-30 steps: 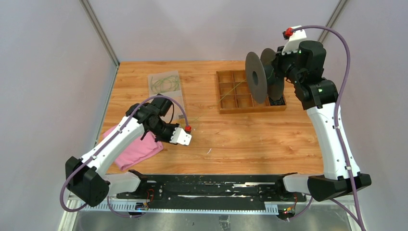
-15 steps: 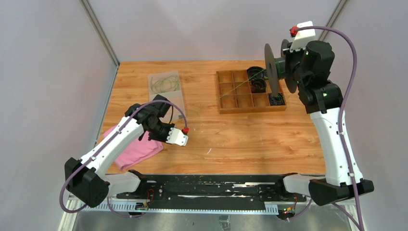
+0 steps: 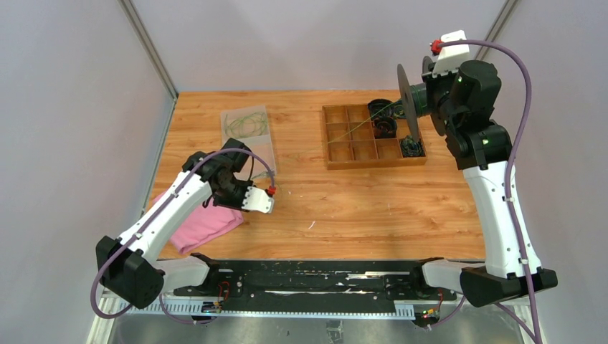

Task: Wrap the cables
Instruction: Wrap the cable around the cable reel.

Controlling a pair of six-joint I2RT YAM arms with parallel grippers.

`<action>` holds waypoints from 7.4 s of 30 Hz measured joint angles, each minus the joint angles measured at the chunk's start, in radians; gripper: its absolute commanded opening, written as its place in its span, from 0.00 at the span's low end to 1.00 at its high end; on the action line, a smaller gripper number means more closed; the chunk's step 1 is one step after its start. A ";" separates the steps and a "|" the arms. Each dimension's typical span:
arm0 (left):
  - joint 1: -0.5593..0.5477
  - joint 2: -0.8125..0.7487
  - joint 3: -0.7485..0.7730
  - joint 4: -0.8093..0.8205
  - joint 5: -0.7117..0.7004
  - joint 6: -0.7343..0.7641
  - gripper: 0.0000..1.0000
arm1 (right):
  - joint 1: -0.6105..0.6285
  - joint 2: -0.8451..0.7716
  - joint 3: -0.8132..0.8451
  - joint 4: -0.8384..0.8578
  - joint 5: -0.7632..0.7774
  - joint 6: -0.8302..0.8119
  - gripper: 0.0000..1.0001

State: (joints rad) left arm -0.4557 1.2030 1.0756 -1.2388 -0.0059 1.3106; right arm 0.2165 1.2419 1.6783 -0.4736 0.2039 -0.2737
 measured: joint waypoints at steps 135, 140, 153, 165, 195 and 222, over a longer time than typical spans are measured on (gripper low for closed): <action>-0.373 0.620 0.489 1.001 0.634 -1.522 0.05 | 0.182 0.026 -0.552 0.290 0.036 0.256 0.01; -0.344 0.620 0.504 0.987 0.685 -1.531 0.05 | 0.198 0.020 -0.579 0.322 0.035 0.225 0.01; -0.272 0.620 0.547 0.983 0.763 -1.592 0.05 | 0.228 0.003 -0.626 0.378 0.032 0.135 0.01; -0.248 0.617 0.561 0.905 0.763 -1.488 0.02 | 0.230 -0.012 -0.664 0.401 -0.060 0.113 0.01; -0.189 0.349 0.225 1.087 0.469 -1.192 0.21 | 0.148 -0.045 -0.629 0.259 -0.502 0.155 0.00; -0.187 0.312 -0.119 1.315 0.661 -0.951 0.61 | 0.131 -0.035 -0.245 -0.011 -0.364 0.244 0.01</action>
State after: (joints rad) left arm -0.6426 1.5154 0.9562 0.0765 0.6552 0.3599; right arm 0.3473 1.2064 1.4334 -0.4850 -0.1596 -0.0296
